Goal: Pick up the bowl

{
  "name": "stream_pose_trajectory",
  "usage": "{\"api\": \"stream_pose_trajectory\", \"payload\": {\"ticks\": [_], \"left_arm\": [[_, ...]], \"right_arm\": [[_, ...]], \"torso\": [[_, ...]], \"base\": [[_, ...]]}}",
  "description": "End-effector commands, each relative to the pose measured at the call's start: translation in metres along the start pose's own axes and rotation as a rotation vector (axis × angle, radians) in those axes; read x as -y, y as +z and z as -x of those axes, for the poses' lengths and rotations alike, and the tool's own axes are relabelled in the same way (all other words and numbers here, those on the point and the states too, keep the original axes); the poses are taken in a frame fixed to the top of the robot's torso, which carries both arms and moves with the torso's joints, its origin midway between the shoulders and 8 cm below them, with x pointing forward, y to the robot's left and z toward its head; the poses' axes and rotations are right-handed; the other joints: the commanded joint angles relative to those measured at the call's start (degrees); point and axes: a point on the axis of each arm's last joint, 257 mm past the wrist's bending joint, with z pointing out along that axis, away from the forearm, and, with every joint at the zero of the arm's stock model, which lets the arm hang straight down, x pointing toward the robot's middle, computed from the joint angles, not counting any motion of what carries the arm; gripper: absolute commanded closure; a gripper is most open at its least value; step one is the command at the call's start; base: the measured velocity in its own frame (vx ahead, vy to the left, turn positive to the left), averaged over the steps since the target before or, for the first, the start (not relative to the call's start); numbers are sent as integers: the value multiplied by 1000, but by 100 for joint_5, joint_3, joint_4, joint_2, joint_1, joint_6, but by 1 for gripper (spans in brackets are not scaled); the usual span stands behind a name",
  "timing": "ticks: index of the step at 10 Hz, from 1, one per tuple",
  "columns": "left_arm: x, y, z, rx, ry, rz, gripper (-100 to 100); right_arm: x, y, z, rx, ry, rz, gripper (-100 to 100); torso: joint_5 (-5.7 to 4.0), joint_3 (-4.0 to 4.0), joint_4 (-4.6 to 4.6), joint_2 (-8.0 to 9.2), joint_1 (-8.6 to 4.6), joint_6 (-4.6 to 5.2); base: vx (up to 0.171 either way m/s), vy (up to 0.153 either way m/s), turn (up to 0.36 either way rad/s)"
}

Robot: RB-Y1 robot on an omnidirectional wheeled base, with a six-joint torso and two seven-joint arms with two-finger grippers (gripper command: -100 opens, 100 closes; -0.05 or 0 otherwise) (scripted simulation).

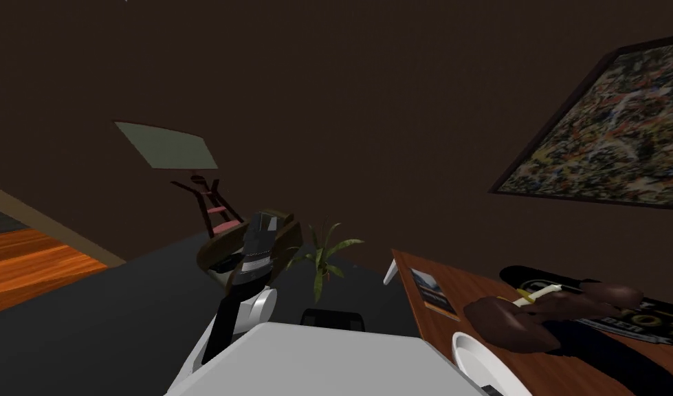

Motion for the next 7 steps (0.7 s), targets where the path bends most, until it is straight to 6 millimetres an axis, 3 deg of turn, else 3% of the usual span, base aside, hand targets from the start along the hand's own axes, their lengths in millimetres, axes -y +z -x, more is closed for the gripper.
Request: {"api": "stream_pose_trajectory", "payload": {"ticks": [1,5,6,7], "left_arm": [[0,0,0,0,0,0,0],[0,0,0,0,0,0,0],[0,0,0,0,0,0,0],[0,0,0,0,0,0,0]], "right_arm": [[1,-1,7,17,-30,7,100],[5,-7,22,65,-149,34,100],[4,-6,18,55,-129,29,100],[3,-7,18,55,-133,31,0]], "torso": [[0,0,0,0,0,0],[11,-6,-2,-12,15,6],[14,-9,-3,-17,24,4],[14,3,3,4,16,-4]], "base": [[85,15,-164],[136,39,-343],[65,36,-67],[11,7,12]]}}
